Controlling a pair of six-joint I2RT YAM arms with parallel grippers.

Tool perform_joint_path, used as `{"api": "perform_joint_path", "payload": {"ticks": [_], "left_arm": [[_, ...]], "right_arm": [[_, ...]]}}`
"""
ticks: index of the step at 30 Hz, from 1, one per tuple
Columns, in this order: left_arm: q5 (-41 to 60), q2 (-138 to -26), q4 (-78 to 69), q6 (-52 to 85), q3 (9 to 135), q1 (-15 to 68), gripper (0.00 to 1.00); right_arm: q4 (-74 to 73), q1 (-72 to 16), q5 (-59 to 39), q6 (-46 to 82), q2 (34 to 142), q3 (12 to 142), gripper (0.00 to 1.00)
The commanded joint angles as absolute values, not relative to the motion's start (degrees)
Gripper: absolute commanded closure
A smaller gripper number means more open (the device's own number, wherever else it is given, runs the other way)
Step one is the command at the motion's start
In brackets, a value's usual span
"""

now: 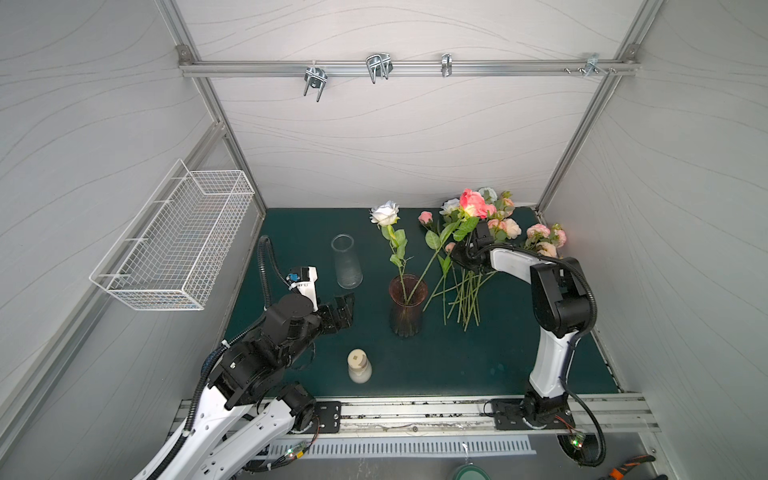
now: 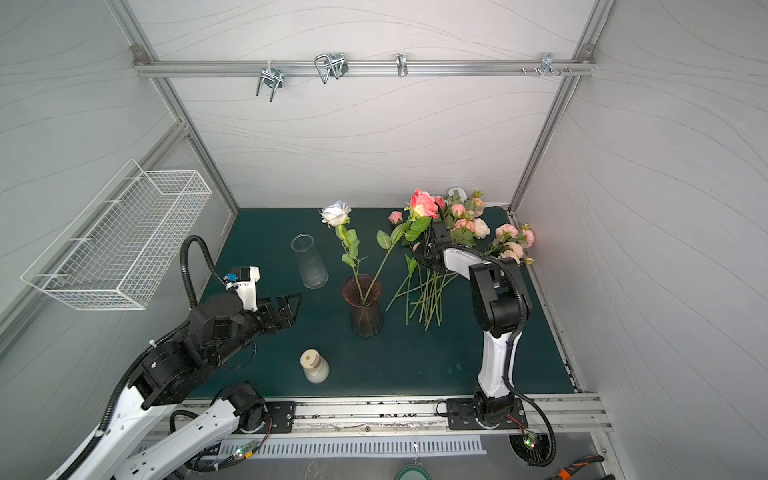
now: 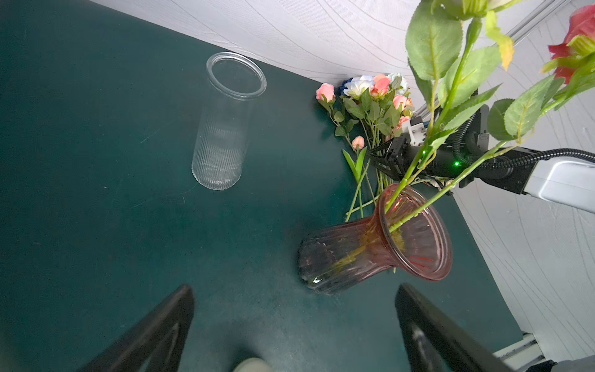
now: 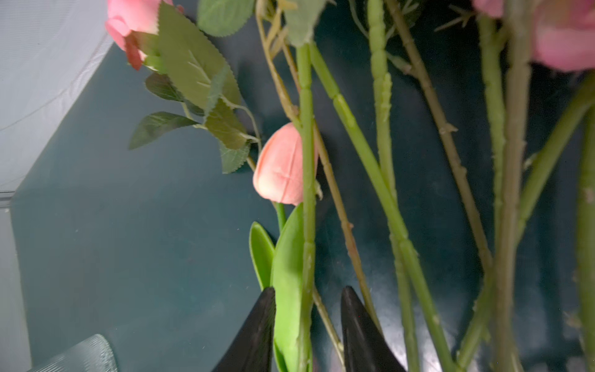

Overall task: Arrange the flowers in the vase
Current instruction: 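Grasp another pink rose stem in the pile with the right gripper, then lift the pink rose high and carry it over the red vase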

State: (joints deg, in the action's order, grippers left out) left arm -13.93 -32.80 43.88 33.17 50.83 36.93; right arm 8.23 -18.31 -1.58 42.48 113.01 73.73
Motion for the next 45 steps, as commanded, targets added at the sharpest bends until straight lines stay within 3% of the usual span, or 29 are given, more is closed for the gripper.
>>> {"api": "perform_joint_path", "payload": {"ticks": [1, 9, 17, 29, 38, 41, 45], "left_arm": [[-14.55, -33.38, 42.90, 32.61, 50.63, 37.10, 0.01], [-14.42, -33.91, 42.80, 32.78, 50.62, 37.13, 0.01], [-14.50, -33.76, 42.68, 33.18, 50.93, 37.15, 0.01], [-14.77, -32.61, 43.11, 33.57, 52.28, 37.17, 0.01], [-15.39, -31.91, 43.77, 33.55, 53.00, 37.18, 0.01], [-15.21, -31.70, 43.77, 33.70, 53.08, 37.11, 0.01], [-15.67, -31.37, 44.12, 33.58, 53.26, 37.13, 0.01]], "right_arm": [[9.39, -18.58, -0.39, 42.07, 114.85, 75.52, 0.64], [8.33, -18.54, 1.14, 39.22, 113.48, 73.82, 0.85], [6.18, -18.88, 3.13, 35.64, 103.26, 68.69, 1.00], [7.01, -20.00, 15.11, 30.64, 74.07, 53.72, 1.00], [17.27, -19.95, 22.89, 26.54, 51.04, 53.48, 1.00], [19.22, -20.01, 18.02, 24.94, 46.65, 56.73, 1.00], [17.48, -19.99, 2.15, 23.58, 44.89, 61.19, 1.00]]}}
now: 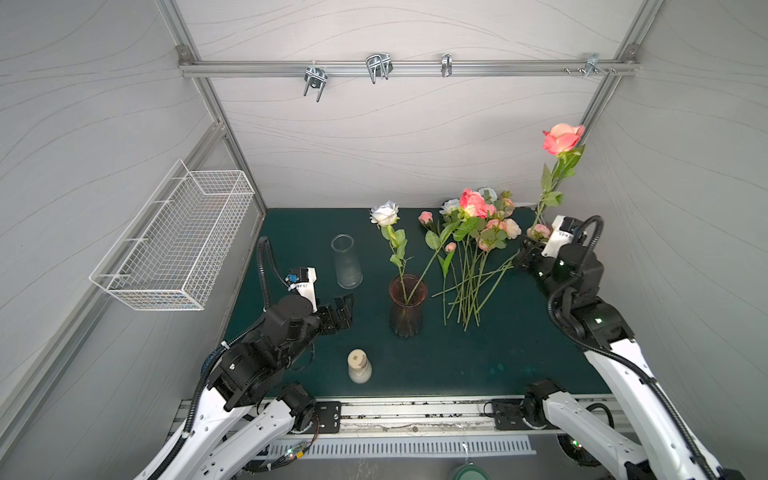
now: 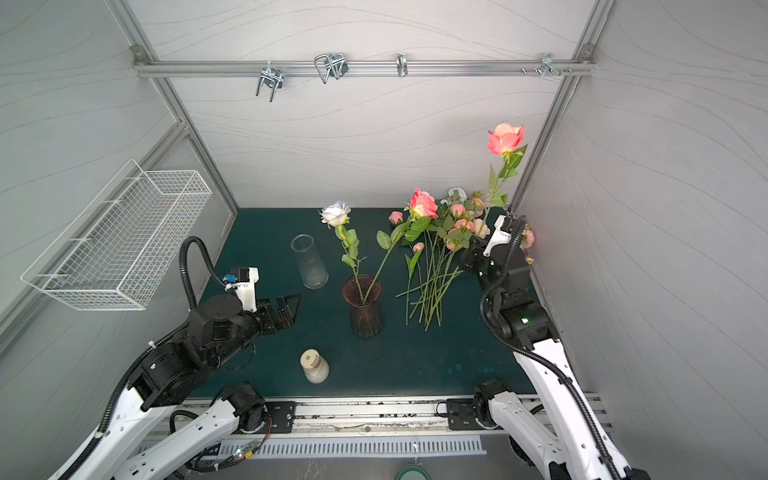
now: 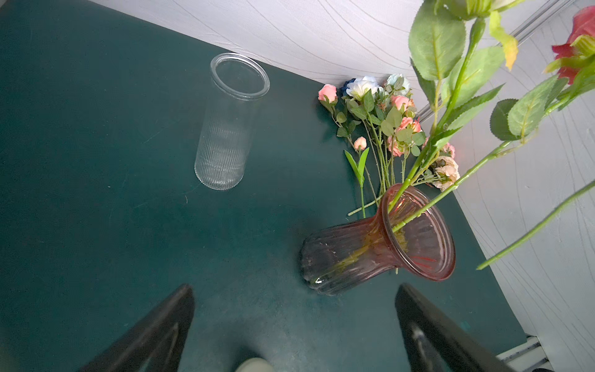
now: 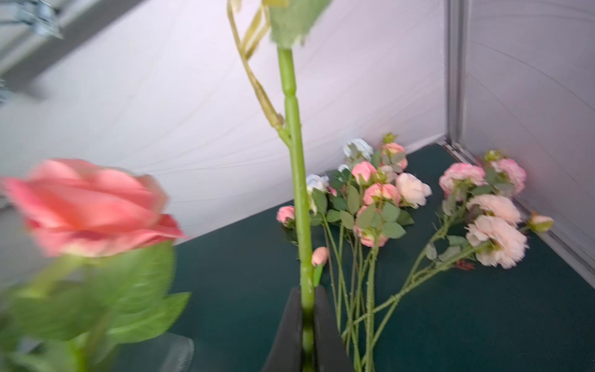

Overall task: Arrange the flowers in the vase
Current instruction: 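Lift the pink rose high and carry it over the red vase, then lower the pink rose stem into the red vase and release it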

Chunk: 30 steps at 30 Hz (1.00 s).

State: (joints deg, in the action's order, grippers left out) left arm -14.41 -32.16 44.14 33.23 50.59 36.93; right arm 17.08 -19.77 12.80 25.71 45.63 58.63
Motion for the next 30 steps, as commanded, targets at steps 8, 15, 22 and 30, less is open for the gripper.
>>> {"api": "perform_joint_path", "payload": {"ticks": [8, 15, 22, 30], "left_arm": [[-16.08, -30.59, 45.01, 33.45, 53.35, 37.16, 0.01], [-16.42, -30.54, 45.02, 33.55, 53.48, 37.17, 0.01], [-16.70, -30.23, 45.82, 33.87, 53.46, 37.14, 0.01], [-16.89, -31.00, 45.62, 33.66, 54.05, 37.19, 0.01]], "right_arm": [[10.83, -23.93, -21.21, 23.14, 48.13, 71.39, 1.00], [3.35, -48.69, -0.81, 4.27, 59.40, 75.40, 1.00], [-8.80, -49.94, 0.75, 4.43, 68.12, 75.61, 1.00], [-16.54, -50.05, -0.49, 4.89, 73.84, 71.92, 1.00]]}}
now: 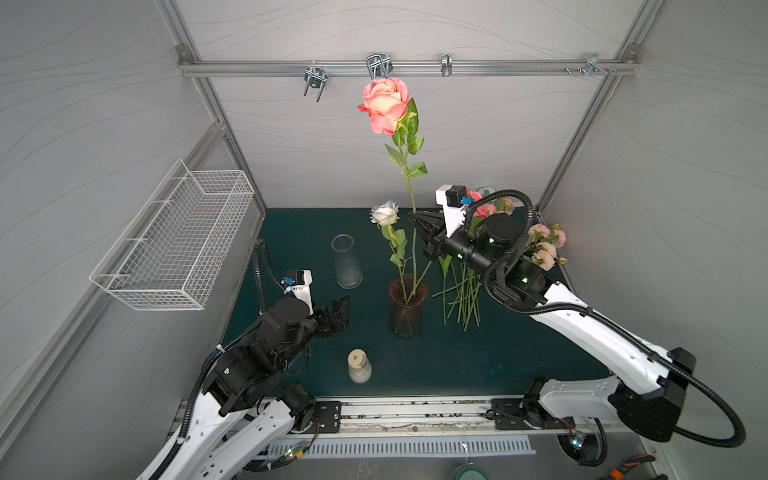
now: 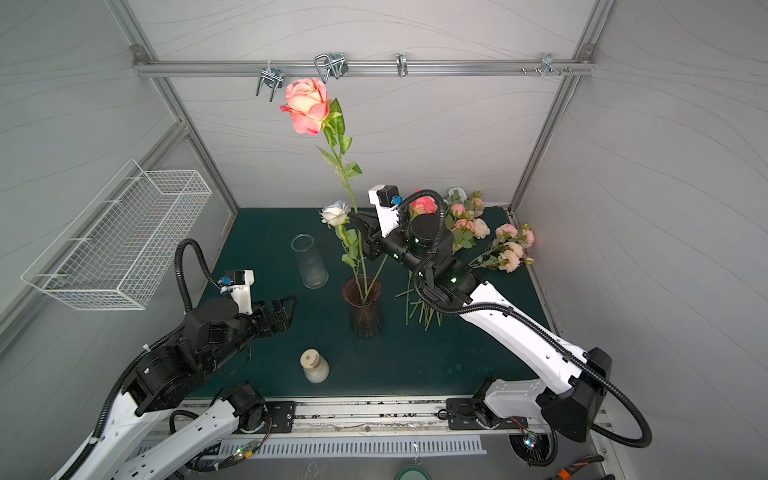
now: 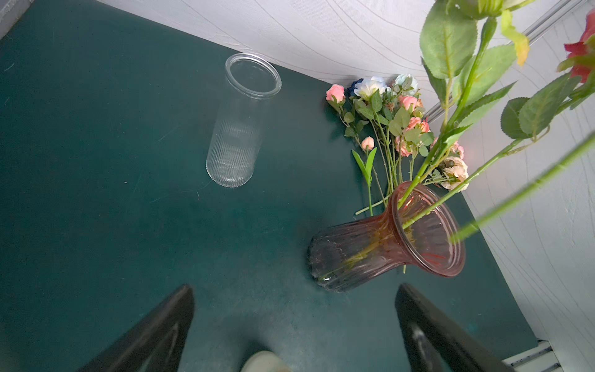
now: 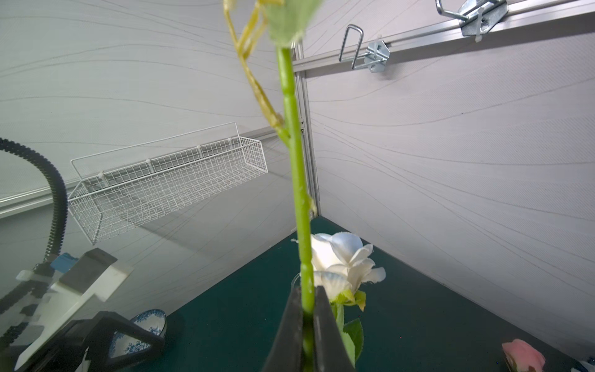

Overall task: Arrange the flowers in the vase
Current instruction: 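Lower the pink rose stem into the red vase and release it, then move the right gripper to the pile and grasp the pink tulip stem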

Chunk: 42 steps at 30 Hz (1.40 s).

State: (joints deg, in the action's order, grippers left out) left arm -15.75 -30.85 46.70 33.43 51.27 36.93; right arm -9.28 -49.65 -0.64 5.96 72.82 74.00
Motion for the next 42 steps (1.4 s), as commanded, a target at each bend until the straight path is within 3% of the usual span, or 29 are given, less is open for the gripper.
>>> {"api": "perform_joint_path", "payload": {"ticks": [1, 7, 12, 16, 31, 42], "left_arm": [[-16.81, -31.14, 45.54, 33.66, 54.13, 37.13, 0.01], [-16.31, -31.90, 45.26, 33.74, 54.19, 37.18, 0.01], [-14.84, -32.33, 44.37, 33.57, 53.96, 37.17, 0.01], [-13.89, -33.04, 44.17, 33.49, 54.48, 37.13, 0.01], [-8.55, -35.41, 41.45, 33.75, 54.40, 37.18, 0.01], [-2.69, -40.67, 39.99, 34.18, 53.58, 37.17, 0.04]], "right_arm": [[-17.71, -50.09, -0.50, 5.05, 74.04, 70.73, 1.00], [-19.41, -50.52, -1.72, 6.55, 73.76, 65.86, 0.98], [-15.87, -52.34, -1.04, 6.49, 71.25, 62.51, 0.58], [-14.13, -53.26, 0.33, 8.20, 66.62, 59.17, 0.45], [-0.03, -54.14, 8.24, 14.12, 41.41, 45.24, 0.37], [15.45, -51.62, 25.45, 27.53, 38.81, 37.99, 0.37]]}}
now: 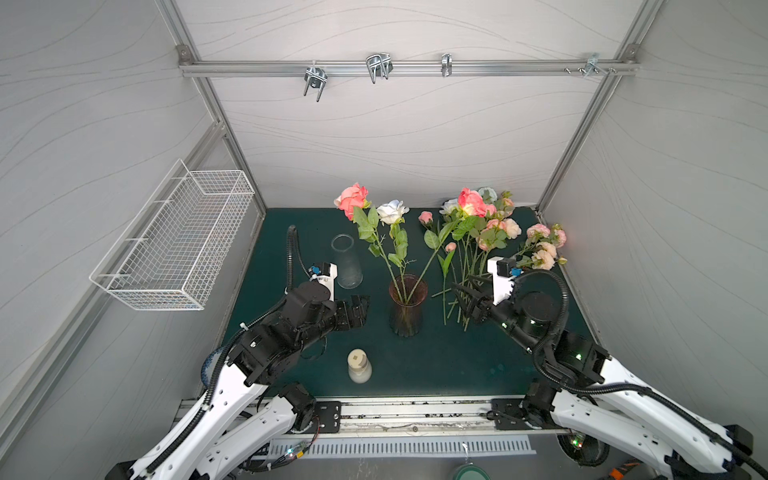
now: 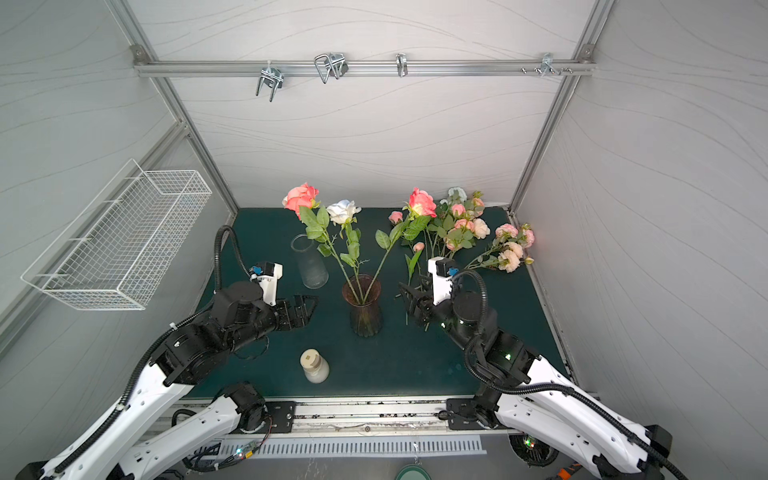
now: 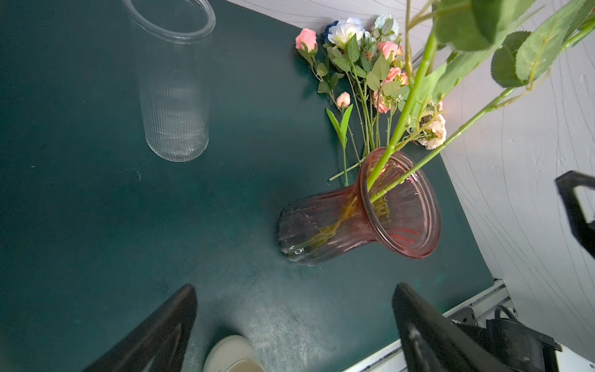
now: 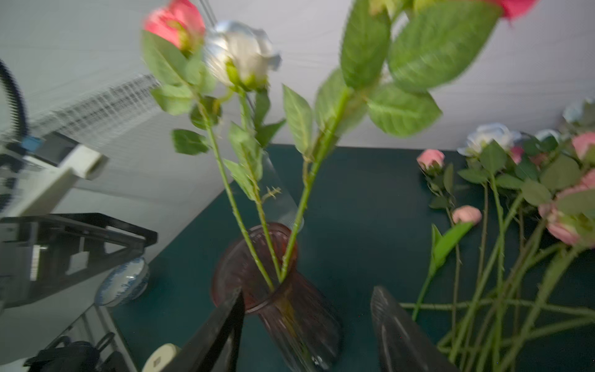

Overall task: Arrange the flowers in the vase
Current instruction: 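Move the right gripper to the pile and grasp the pink tulip stem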

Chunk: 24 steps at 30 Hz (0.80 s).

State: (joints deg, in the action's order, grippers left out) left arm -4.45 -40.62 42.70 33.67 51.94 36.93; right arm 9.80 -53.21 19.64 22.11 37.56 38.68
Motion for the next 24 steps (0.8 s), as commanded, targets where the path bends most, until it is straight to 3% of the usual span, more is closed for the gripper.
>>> {"api": "perform_joint_path", "payload": {"ticks": [1, 5, 8, 16, 24], "left_arm": [[-2.79, -40.64, 39.91, 34.17, 53.40, 37.12, 0.04], [-3.71, -39.54, 40.02, 34.37, 52.63, 37.14, 0.03], [-4.93, -38.49, 40.95, 34.37, 52.47, 37.11, 0.03], [-7.21, -35.53, 43.09, 34.02, 52.21, 37.16, 0.02], [-9.02, -33.25, 44.56, 33.49, 51.47, 37.17, 0.01]], "right_arm": [[16.04, -49.23, 23.41, 28.67, 40.47, 38.02, 0.39], [12.73, -34.17, 4.08, 33.12, 51.57, 38.79, 0.42], [12.10, -28.85, -1.84, 34.55, 64.62, 43.19, 0.43], [13.76, -28.92, 1.96, 32.85, 93.02, 58.20, 0.47], [13.89, -28.92, 4.97, 32.54, 106.11, 66.05, 0.51]]}}
